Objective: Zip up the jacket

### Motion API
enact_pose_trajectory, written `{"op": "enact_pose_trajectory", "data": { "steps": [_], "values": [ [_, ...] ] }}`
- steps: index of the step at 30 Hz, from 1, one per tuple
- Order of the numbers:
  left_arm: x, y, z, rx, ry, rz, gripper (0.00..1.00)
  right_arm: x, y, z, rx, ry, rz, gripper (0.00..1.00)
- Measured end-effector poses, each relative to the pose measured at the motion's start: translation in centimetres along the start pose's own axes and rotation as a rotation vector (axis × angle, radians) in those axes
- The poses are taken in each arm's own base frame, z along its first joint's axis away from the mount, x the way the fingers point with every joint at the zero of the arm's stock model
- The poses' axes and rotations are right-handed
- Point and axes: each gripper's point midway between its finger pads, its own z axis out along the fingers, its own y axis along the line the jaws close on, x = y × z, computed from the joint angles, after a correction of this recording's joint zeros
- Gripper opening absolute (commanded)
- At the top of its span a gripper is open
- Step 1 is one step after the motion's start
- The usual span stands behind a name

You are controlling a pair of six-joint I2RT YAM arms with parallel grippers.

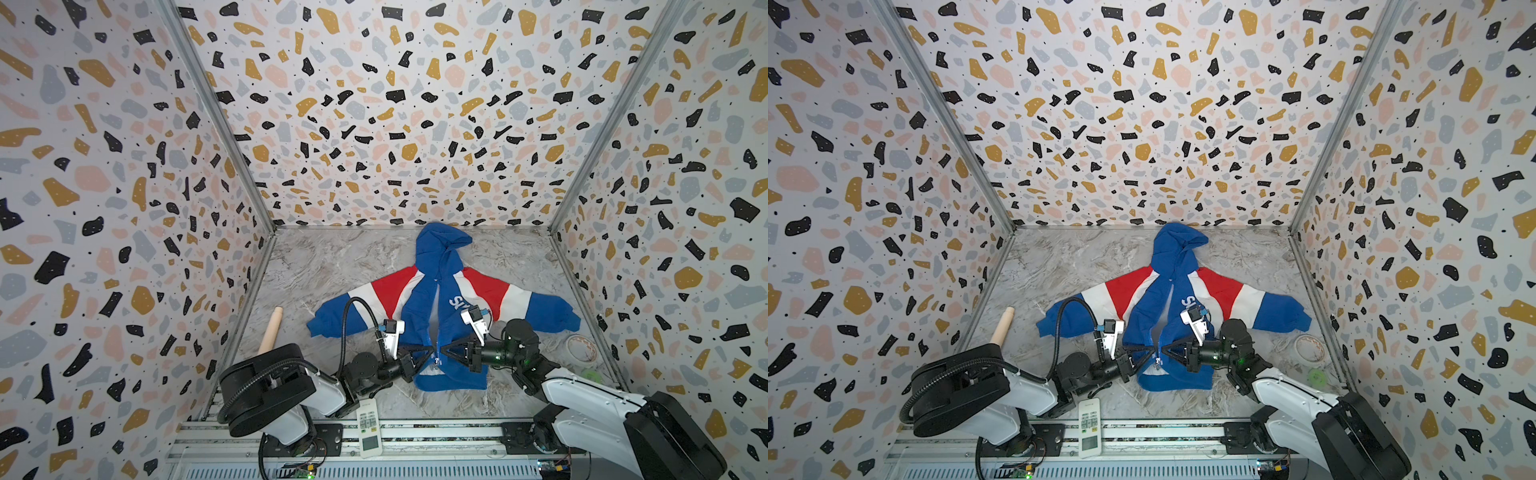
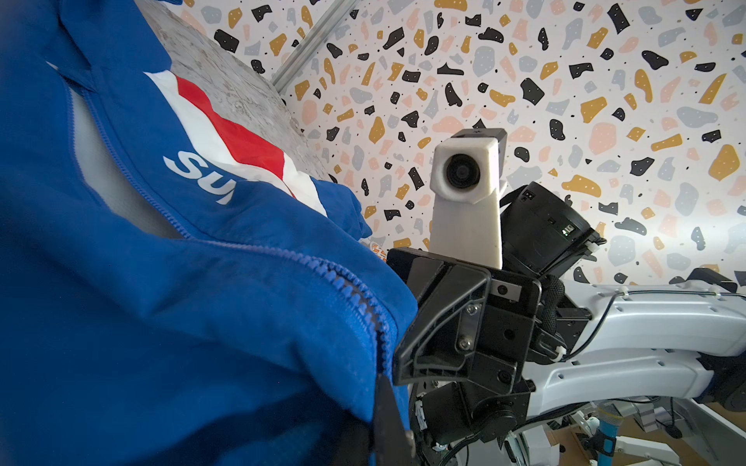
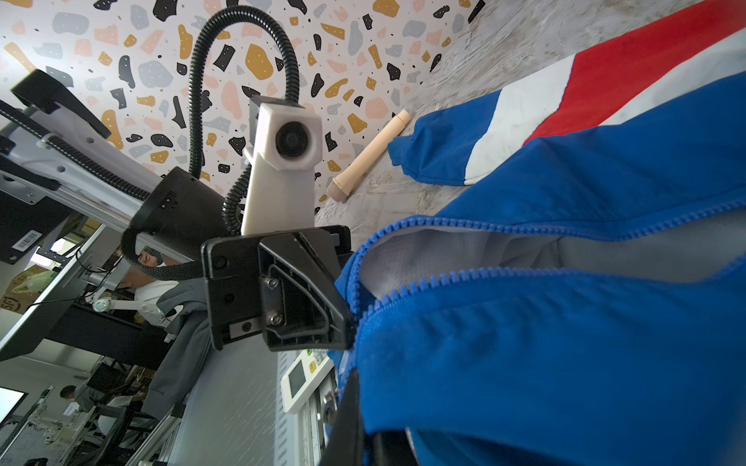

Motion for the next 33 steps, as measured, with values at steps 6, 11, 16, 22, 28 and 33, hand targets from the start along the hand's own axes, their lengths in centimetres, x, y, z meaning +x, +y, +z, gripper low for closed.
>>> {"op": "enact_pose_trajectory", "data": {
  "steps": [6,11,16,22,28,33],
  "values": [
    [0.0,0.0,0.0,0.001,0.001,0.000,0.00,0.1,-0.1,0.0,0.003,0.003,0.006,0.00],
    [0.0,-0.1,0.3,0.004,0.003,0.001,0.00,0.0,-0.6,0.0,0.014,-0.004,0.026,0.00],
    [0.5,0.4,0.4,-0.010,0.021,-0.001,0.00,-0.1,-1.8,0.1,0.034,-0.008,0.086,0.00],
    [0.9,0.7,0.5,-0.019,0.036,0.007,0.00,-0.3,-2.0,0.1,0.037,-0.021,0.122,0.00],
    [1.3,1.2,0.4,-0.040,0.053,0.024,0.00,-0.6,-1.9,-0.2,0.048,-0.030,0.118,0.00],
    [1.6,1.6,0.4,-0.054,0.062,0.027,0.00,-0.5,-1.8,-0.5,0.070,-0.032,0.128,0.14]
  ]
}}
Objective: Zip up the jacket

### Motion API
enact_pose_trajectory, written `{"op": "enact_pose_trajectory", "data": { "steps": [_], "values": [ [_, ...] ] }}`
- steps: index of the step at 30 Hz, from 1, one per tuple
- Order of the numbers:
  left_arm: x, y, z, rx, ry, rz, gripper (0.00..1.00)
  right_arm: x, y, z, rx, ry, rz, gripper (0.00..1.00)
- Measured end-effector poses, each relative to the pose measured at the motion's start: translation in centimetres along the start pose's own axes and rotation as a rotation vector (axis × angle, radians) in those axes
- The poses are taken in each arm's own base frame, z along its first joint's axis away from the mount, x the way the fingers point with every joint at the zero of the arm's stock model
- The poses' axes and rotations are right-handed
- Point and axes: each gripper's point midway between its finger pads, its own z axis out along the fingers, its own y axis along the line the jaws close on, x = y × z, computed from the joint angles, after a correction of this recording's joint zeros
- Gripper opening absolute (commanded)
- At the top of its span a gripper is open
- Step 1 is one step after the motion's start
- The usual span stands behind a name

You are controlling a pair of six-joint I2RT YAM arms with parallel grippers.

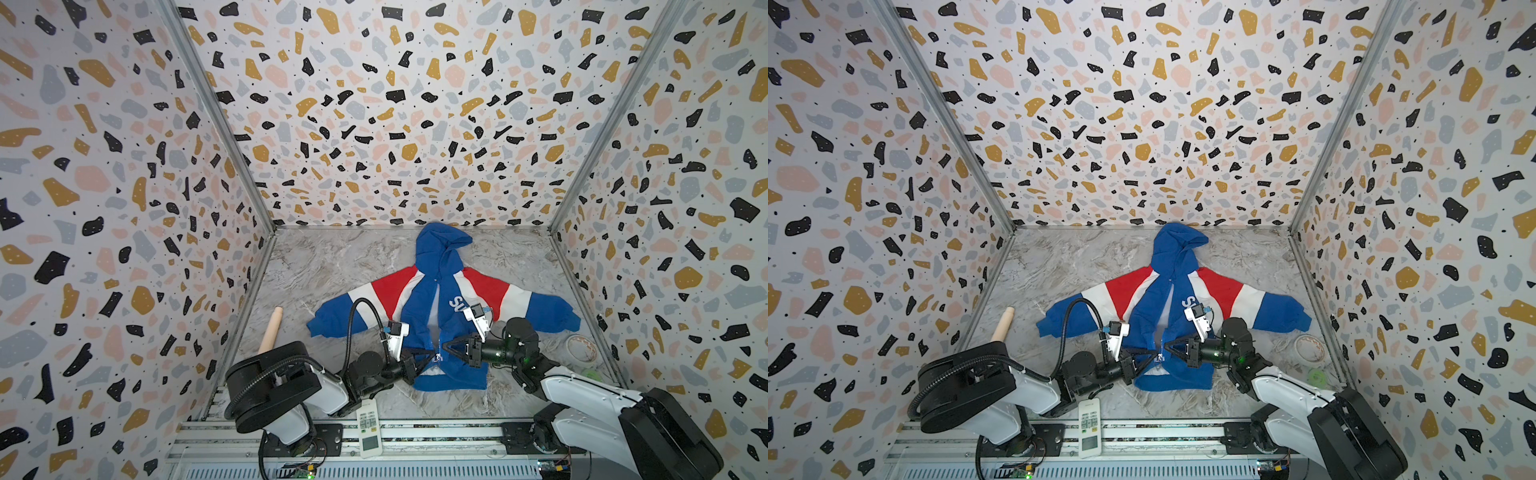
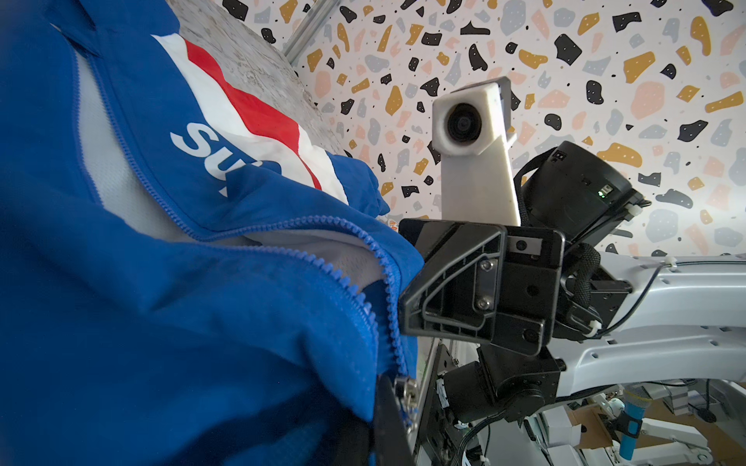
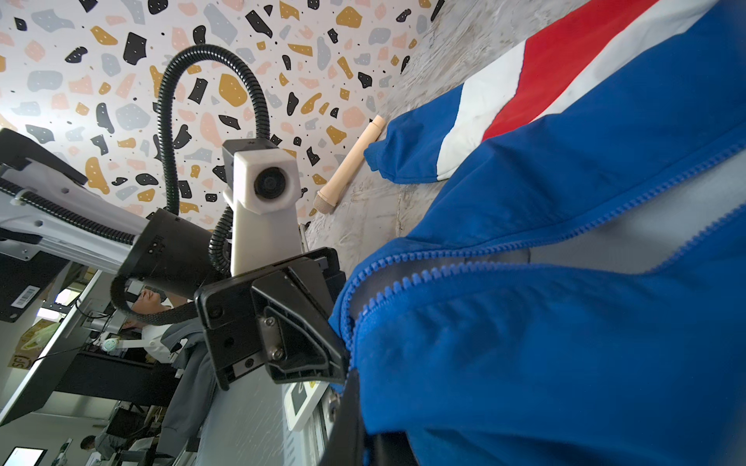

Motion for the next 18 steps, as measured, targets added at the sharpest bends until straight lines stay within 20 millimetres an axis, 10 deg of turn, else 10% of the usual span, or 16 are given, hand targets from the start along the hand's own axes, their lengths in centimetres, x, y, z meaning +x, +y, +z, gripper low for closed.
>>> {"op": "enact_pose_trajectory", "data": {
  "steps": [5,18],
  "values": [
    [0.6,0.5,0.5,-0.012,0.018,-0.003,0.00,0.1,0.3,-0.3,0.013,-0.007,0.000,0.35],
    [1.1,0.7,1.2,-0.011,0.033,-0.007,0.00,3.6,-2.1,-0.8,0.102,0.059,0.072,0.49]
  ]
}}
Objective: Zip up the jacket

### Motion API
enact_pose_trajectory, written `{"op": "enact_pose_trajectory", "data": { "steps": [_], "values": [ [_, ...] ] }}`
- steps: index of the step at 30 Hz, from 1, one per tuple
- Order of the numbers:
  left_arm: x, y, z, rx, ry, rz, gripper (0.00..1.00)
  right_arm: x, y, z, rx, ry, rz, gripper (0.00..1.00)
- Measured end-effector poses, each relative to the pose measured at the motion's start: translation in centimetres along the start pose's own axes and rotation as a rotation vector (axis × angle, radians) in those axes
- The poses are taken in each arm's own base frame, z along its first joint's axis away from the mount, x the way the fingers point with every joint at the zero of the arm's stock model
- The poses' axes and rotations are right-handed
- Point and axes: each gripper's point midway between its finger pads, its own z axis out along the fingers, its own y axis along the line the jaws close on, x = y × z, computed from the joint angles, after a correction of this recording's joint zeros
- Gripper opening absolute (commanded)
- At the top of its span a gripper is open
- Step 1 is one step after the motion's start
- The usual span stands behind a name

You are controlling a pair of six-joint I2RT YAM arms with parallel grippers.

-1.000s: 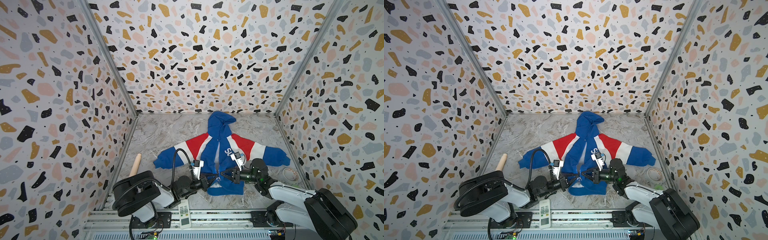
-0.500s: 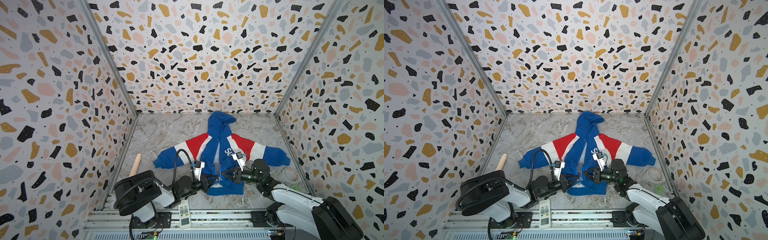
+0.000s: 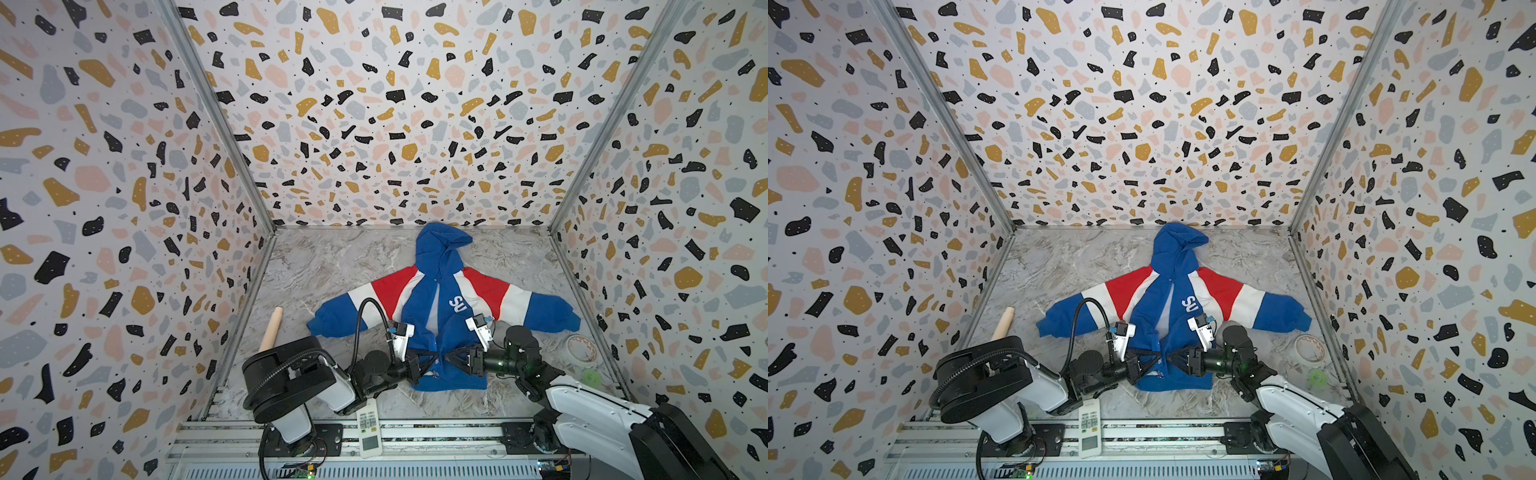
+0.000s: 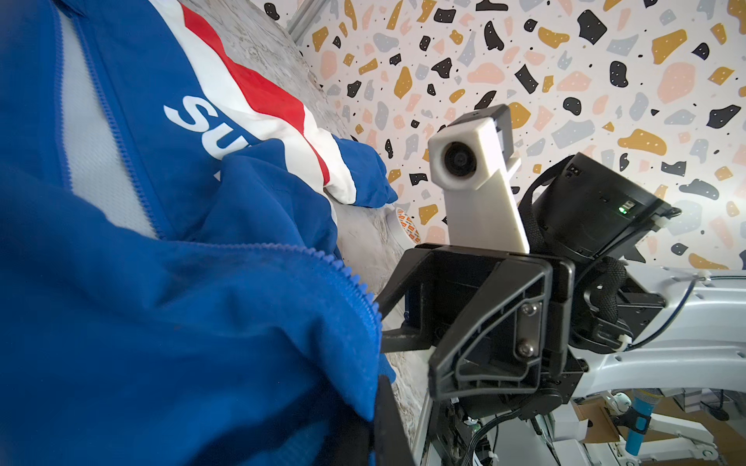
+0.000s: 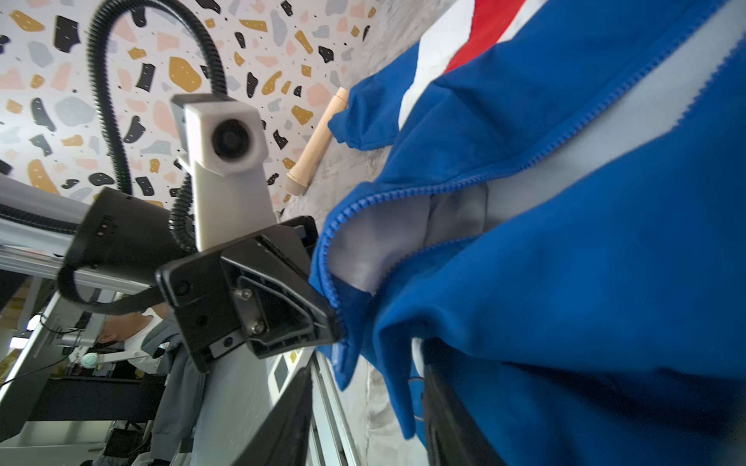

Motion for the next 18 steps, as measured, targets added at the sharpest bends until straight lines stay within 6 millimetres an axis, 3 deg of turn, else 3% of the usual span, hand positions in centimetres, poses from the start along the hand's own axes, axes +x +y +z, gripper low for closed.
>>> {"op": "enact_pose_trajectory", "data": {
  "steps": [4,8,18],
  "values": [
    [-0.3,0.2,-0.2,-0.015,-0.012,0.001,0.00,1.6,-0.7,0.4,0.046,0.054,0.008,0.51],
    [-0.5,0.3,-0.3,-0.030,-0.022,0.004,0.00,3.3,-0.1,1.3,0.061,0.135,-0.029,0.53],
    [-0.2,1.1,-0.6,-0.067,-0.017,0.004,0.00,3.2,-0.4,3.1,0.130,0.202,-0.106,0.48]
  ]
}}
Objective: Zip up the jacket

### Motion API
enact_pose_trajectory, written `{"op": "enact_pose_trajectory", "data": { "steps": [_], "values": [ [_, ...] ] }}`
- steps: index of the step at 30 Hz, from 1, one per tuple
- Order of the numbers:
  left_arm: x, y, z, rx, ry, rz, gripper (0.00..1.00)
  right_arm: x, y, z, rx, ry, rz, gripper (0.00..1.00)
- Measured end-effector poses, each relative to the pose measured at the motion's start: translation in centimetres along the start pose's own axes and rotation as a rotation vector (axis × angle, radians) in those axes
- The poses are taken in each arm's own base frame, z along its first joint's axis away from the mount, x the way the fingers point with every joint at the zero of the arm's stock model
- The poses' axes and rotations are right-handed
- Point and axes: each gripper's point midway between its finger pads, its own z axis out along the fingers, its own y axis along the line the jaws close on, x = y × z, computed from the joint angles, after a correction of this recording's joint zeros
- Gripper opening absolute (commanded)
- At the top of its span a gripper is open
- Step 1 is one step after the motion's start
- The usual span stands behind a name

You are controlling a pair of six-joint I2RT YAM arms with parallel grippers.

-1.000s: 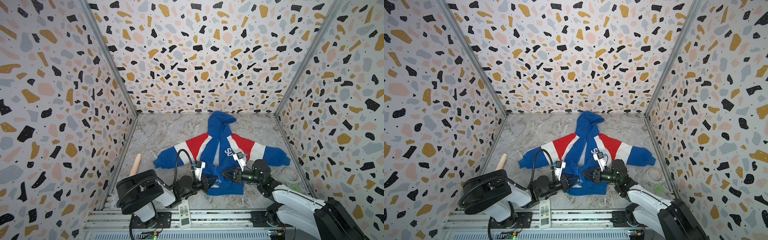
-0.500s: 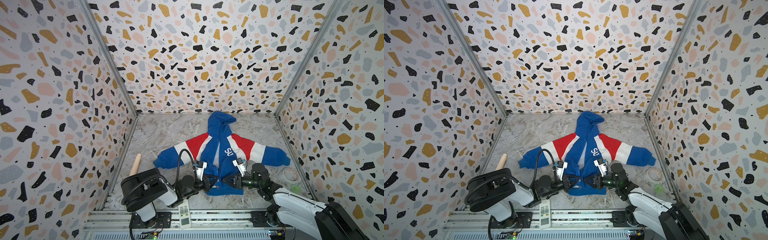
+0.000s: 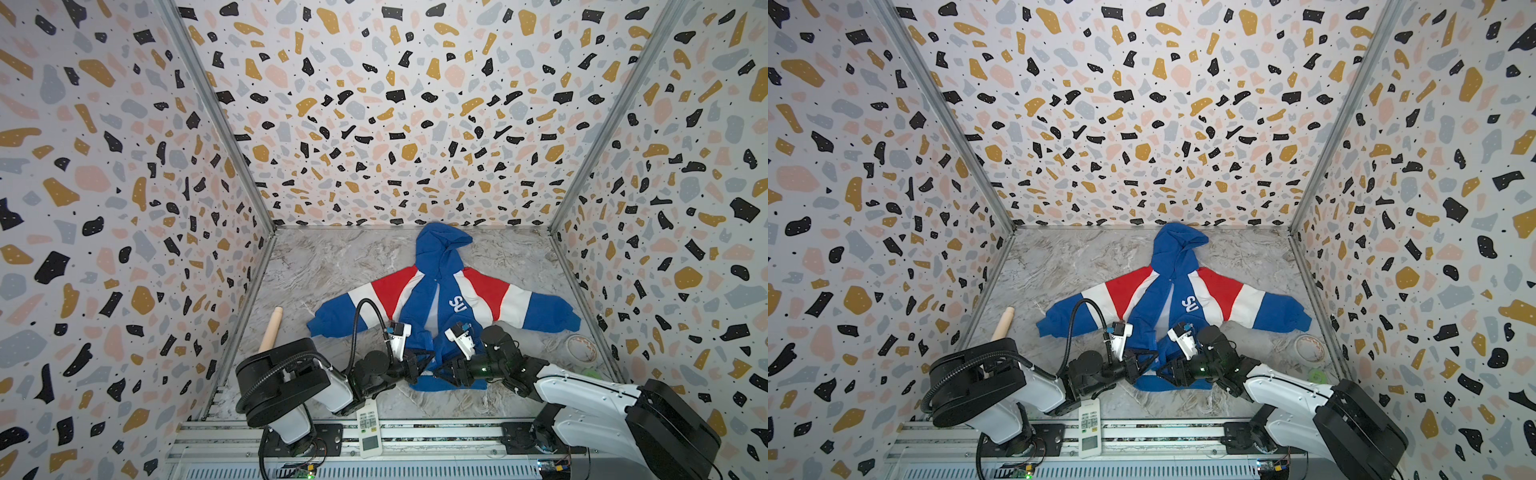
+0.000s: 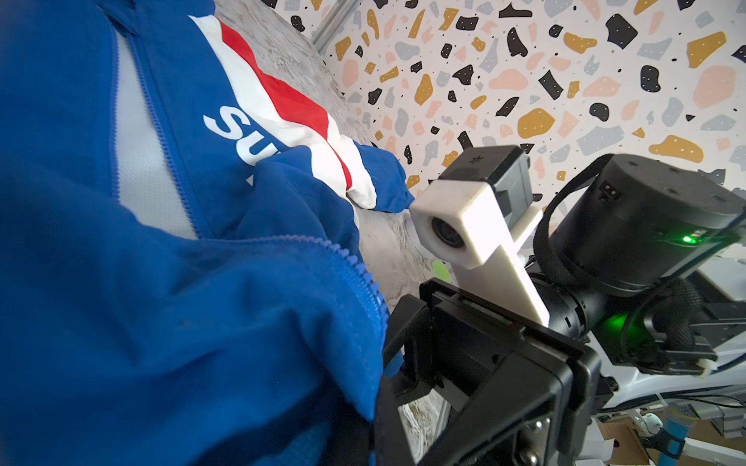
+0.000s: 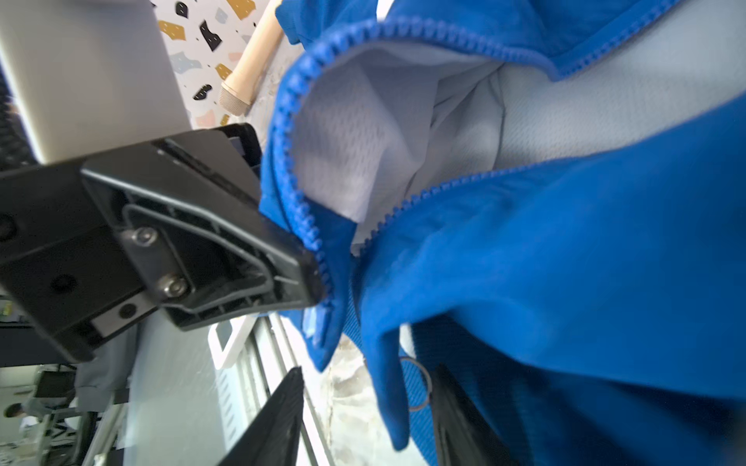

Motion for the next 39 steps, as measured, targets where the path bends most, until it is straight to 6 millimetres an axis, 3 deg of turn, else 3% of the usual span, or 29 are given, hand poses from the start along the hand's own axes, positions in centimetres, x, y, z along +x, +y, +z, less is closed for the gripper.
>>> {"op": "enact_pose_trajectory", "data": {
  "steps": [6,10,15,17,21,26,34,39],
  "values": [
    [-0.4,-0.1,-0.4,-0.006,-0.015,0.002,0.00,0.1,-0.7,0.5,0.032,0.030,-0.023,0.28],
    [-0.5,-0.2,-0.6,-0.008,-0.019,0.004,0.00,0.2,-1.0,0.8,0.040,0.047,-0.030,0.01],
    [-0.5,-0.1,-0.8,-0.021,-0.011,-0.001,0.01,0.3,-0.9,0.8,0.033,0.055,-0.038,0.00],
    [-0.5,0.0,-1.2,-0.034,-0.011,-0.021,0.22,0.3,-0.8,0.8,0.031,0.052,-0.039,0.00],
    [0.0,1.0,-2.8,-0.075,-0.005,-0.057,0.48,-0.2,-0.3,0.5,0.016,0.033,-0.050,0.00],
    [0.6,2.3,-4.3,-0.143,0.008,-0.082,0.57,-0.2,-0.2,0.3,0.010,0.026,-0.040,0.00],
    [0.9,3.2,-5.3,-0.215,0.037,-0.088,0.57,-0.1,-0.5,0.2,0.008,0.021,-0.024,0.00],
    [1.7,2.5,-5.3,-0.220,0.078,-0.082,0.60,0.3,-0.6,0.4,0.002,0.030,-0.009,0.00]
  ]
}}
